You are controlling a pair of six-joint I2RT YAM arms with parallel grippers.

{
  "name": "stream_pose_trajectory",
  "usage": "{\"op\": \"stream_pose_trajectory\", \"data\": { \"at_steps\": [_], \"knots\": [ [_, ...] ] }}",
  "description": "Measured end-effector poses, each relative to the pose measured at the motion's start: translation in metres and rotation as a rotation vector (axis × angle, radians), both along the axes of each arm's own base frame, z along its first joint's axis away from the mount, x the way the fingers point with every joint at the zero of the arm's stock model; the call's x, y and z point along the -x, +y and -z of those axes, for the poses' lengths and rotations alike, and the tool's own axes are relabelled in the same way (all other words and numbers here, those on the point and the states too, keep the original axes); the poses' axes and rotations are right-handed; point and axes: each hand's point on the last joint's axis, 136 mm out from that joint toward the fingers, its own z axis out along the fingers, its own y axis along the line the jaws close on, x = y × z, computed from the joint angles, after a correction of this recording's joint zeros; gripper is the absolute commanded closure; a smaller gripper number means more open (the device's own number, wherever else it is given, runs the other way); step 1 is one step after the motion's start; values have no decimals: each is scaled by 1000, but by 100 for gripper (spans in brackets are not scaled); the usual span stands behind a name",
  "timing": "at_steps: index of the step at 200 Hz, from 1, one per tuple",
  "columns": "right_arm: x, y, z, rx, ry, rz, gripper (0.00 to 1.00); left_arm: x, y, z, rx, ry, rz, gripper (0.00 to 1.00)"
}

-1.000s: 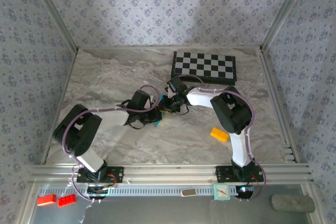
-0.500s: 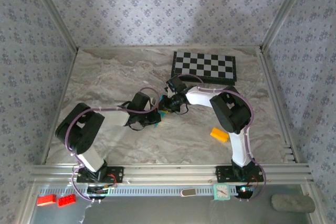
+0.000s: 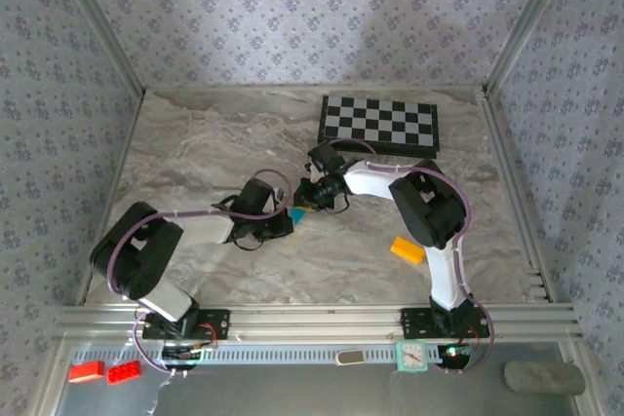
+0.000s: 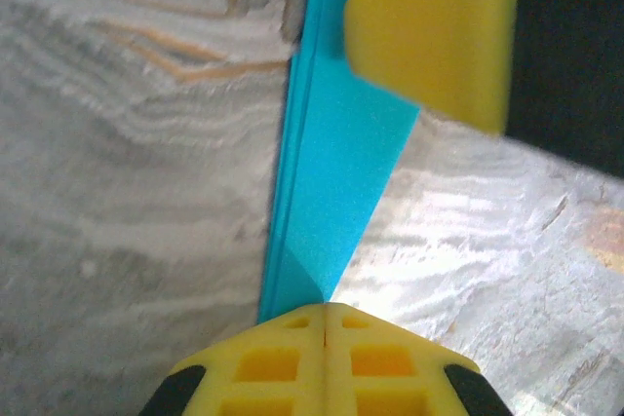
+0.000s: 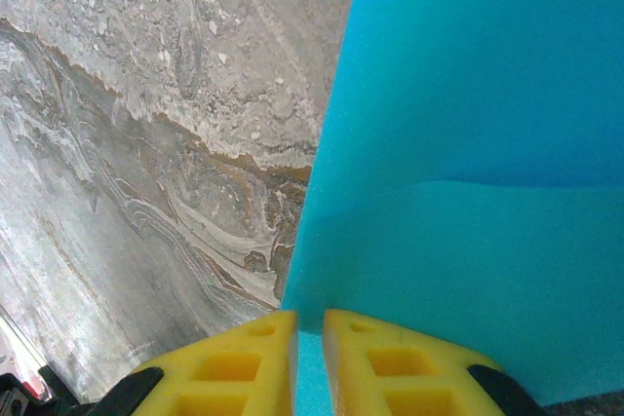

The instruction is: Fold a paper plane with a square sheet of paper (pick it up from the middle)

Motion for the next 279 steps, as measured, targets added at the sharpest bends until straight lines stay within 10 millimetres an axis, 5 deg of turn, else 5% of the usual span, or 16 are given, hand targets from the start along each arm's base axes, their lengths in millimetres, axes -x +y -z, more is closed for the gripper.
{"op": "stream_pose_trajectory", "data": {
  "at_steps": [73,131,201,249,279],
  "knots": [
    [1,1,0,-4,2,-2,81,32,21,-6,-39,59,7,100],
    [1,2,-1,-19,12,5,81,-3,3,-42,55,-49,-41,100],
    [1,3,-2,-25,12,9,81,-19,-1,-2,-14,17,-81,100],
    [-1,3,-9,-28,-16,2,81,-20,1,0,-31,13,-95,100],
    [-7,-1,-33,-30,-103,-8,81,-20,1,0,-32,17,-109,100]
  ]
}}
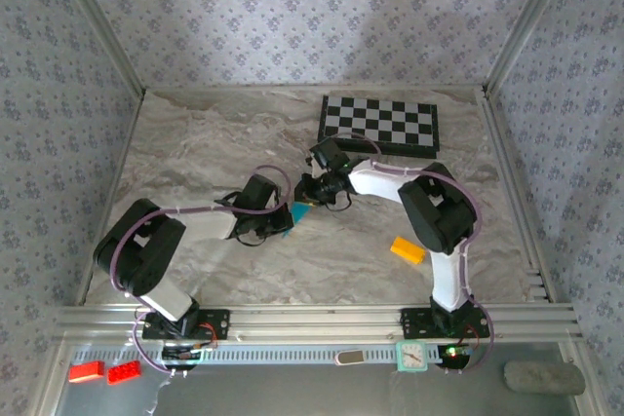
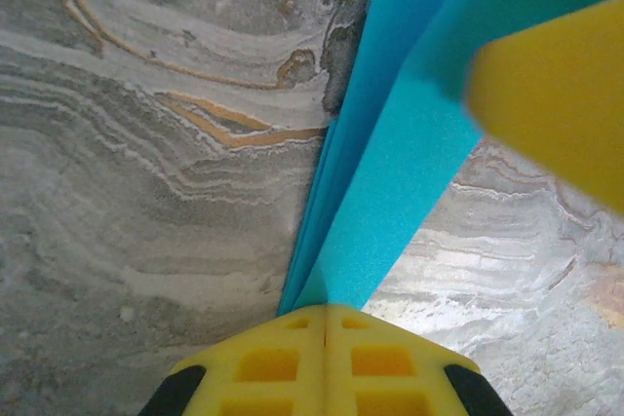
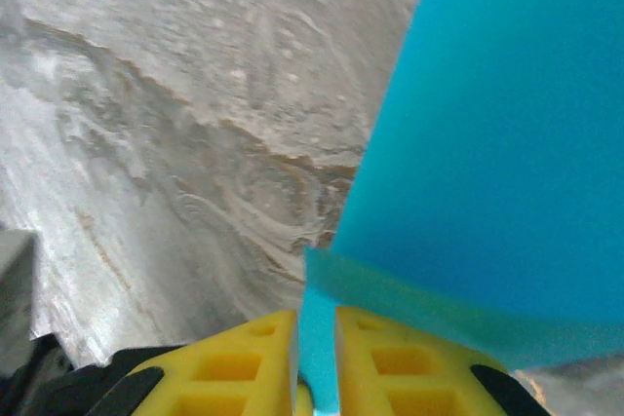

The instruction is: Fold a paper plane with a square sheet of paper (pick it up from the middle)

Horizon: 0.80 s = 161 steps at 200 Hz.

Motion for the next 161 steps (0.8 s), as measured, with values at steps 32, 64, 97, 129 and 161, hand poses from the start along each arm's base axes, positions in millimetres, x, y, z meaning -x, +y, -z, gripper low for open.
{"op": "stream_pose_trajectory", "data": {
  "at_steps": [32,64,97,129,161],
  "knots": [
    [-7,0,-20,-11,-83,-17,81,0,0,0,1,2,-2,100],
    [-5,-2,-15,6,-107,-52,81,0,0,0,2,4,-6,100],
    [-4,-1,-5,12,-105,-82,81,0,0,0,2,4,-6,100],
    [-6,-5,5,24,-96,-90,81,0,0,0,2,5,-6,100],
    [-11,-13,15,46,-83,-89,81,1,0,0,1,6,-5,100]
  ]
}}
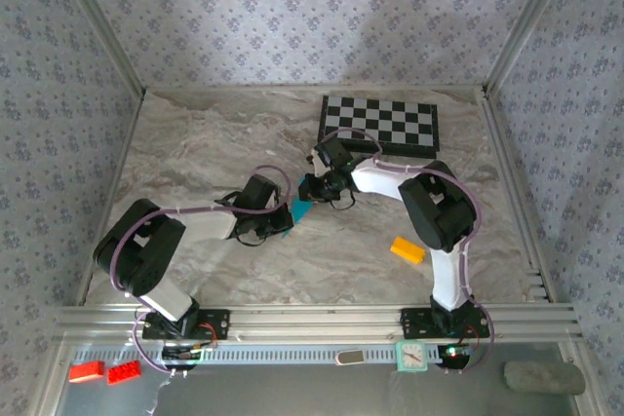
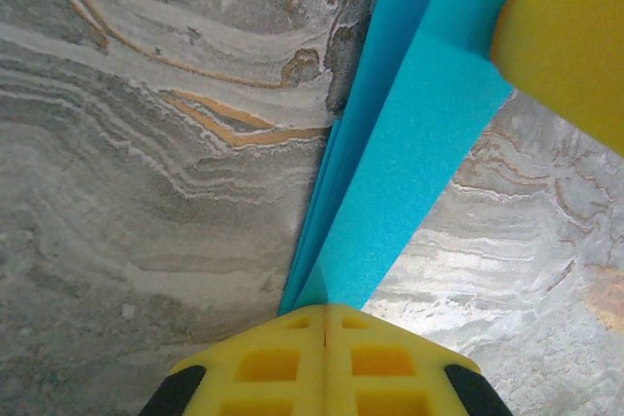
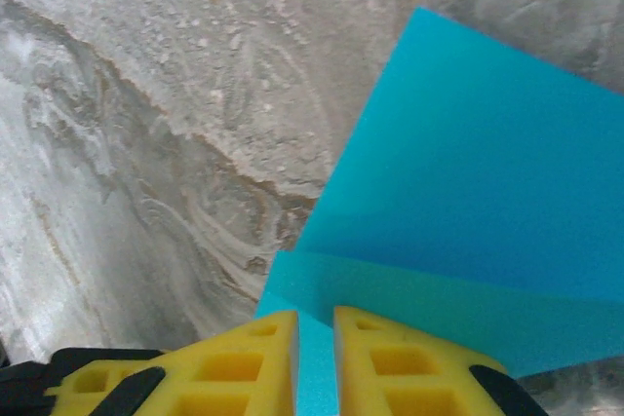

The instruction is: Fold a paper plane with a square sheet of paper (pick it up from the middle)

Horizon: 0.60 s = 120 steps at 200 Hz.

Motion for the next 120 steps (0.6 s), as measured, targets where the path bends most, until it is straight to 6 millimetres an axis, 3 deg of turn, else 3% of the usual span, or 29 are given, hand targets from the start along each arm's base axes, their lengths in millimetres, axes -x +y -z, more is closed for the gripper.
{"op": "stream_pose_trajectory", "data": {
  "at_steps": [120],
  "knots": [
    [-11,-7,15,43,17,-22,82,0,0,0,-1,-1,4,100]
  ]
}}
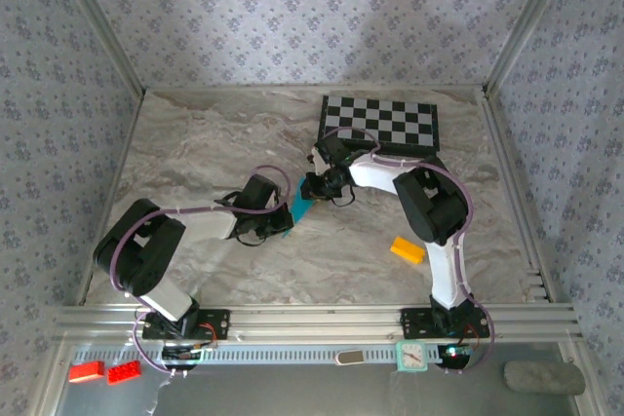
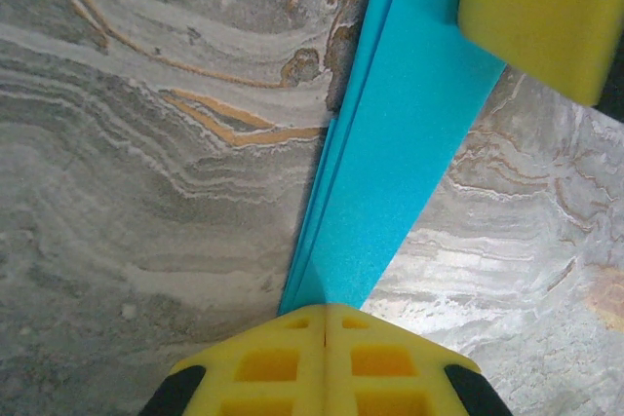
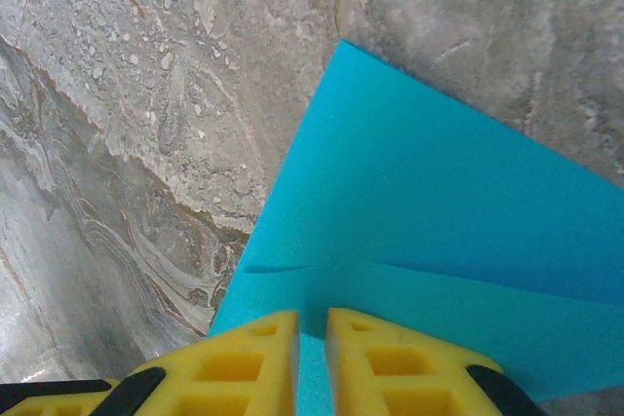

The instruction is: Fold a paper plane with a square sheet of paper (pick it up from the middle)

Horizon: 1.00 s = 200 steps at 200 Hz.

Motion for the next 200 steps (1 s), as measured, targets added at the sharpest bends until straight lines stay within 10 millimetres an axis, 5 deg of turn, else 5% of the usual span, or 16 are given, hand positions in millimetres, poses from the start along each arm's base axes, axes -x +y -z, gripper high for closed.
{"op": "stream_pose_trajectory", "data": {
  "at_steps": [55,101,200],
  "knots": [
    [1,1,3,-47,-6,-11,86,-2,-4,-6,6,-1,17,94],
    [1,3,1,-86,-35,-12,86,-26,-15,-17,41,-28,1,94],
    [-3,0,0,-103,-35,2,86,-34,-15,-1,-20,18,-9,100]
  ]
}}
